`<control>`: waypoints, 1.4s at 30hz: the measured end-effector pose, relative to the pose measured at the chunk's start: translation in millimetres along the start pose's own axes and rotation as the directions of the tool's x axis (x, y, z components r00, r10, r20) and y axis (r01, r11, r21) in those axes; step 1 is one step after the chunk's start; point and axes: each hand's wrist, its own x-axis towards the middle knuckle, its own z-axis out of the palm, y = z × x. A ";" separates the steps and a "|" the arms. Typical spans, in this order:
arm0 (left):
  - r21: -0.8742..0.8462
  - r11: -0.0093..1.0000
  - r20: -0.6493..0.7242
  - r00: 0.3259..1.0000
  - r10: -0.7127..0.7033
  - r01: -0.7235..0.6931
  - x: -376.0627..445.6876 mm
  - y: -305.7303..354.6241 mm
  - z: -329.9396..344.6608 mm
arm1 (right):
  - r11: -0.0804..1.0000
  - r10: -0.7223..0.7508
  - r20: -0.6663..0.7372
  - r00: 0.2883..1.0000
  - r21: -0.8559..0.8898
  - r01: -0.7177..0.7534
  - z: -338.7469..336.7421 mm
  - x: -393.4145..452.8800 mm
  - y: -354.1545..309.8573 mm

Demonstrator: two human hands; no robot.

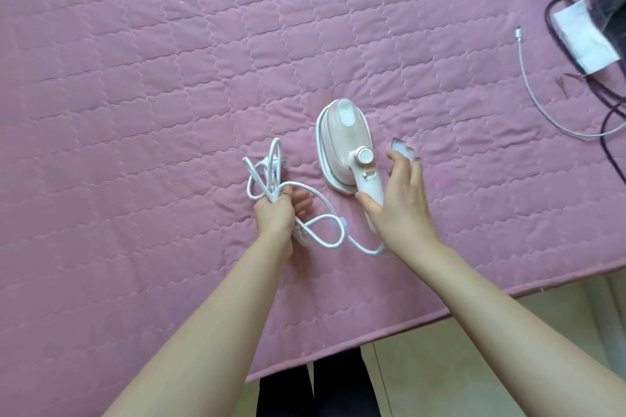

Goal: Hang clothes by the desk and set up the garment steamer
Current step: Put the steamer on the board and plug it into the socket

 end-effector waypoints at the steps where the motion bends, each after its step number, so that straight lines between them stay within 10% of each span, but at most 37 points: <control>1: -0.022 1.000 -0.003 1.000 -0.014 0.014 2.4 0.3 6.3 | 0.994 0.079 0.051 0.996 0.067 -0.082 0.6 2.5 0.4; 7: -0.017 1.000 0.024 0.999 -0.023 0.024 11.8 1.2 34.7 | 0.827 0.326 0.289 0.900 0.374 -0.419 6.7 17.9 -3.6; 32: 0.270 0.953 0.016 0.991 0.135 -0.135 -54.9 17.4 12.8 | 0.967 0.130 0.182 0.975 0.193 -0.166 -58.1 -7.3 -5.4; 42: 0.093 0.988 -0.182 0.973 0.141 -0.125 -173.9 51.0 -82.6 | 0.958 -0.059 0.250 0.966 0.287 -0.015 -142.6 -102.1 -98.8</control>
